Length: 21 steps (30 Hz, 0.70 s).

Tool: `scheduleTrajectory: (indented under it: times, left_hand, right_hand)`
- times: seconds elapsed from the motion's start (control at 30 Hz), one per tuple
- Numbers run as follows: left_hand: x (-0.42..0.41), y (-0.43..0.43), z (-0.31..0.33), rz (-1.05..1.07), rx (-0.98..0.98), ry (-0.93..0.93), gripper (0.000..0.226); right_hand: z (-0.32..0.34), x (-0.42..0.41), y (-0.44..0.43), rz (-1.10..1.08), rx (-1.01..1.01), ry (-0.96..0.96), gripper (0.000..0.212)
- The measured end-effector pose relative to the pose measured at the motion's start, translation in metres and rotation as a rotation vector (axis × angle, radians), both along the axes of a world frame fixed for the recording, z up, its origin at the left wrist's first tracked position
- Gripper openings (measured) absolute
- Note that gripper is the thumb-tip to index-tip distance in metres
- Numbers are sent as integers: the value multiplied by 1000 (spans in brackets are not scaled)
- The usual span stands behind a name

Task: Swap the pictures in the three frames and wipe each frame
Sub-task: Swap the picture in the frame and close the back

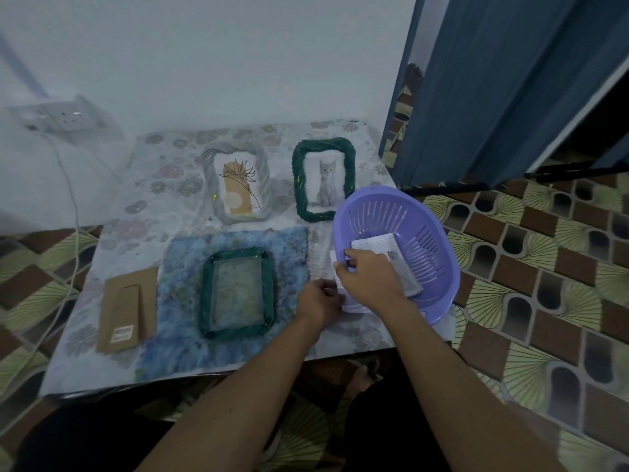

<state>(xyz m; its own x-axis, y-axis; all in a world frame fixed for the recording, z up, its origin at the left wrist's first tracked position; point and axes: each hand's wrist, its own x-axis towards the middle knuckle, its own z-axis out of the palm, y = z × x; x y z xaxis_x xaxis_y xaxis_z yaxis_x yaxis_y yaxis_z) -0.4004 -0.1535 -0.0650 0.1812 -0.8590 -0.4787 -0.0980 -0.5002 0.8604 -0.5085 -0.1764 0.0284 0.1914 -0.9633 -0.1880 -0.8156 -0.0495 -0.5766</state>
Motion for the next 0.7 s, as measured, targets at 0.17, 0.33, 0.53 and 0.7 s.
scheduleTrajectory:
  times: [0.17,0.33,0.53,0.7]
  left_hand:
    - [2,-7,-7,87,-26,-54,12]
    - [1,-10,7,43,-35,-69,19]
    - [11,-14,-3,99,5,-102,13]
    - [15,-14,22,200,-50,-90,10]
  right_hand:
    - [0,-1,-1,-1,6,-3,49]
    - [-1,-1,1,13,32,3,50]
    - [-1,-4,2,4,55,-69,44]
    - [-6,-21,-9,-101,62,-95,21]
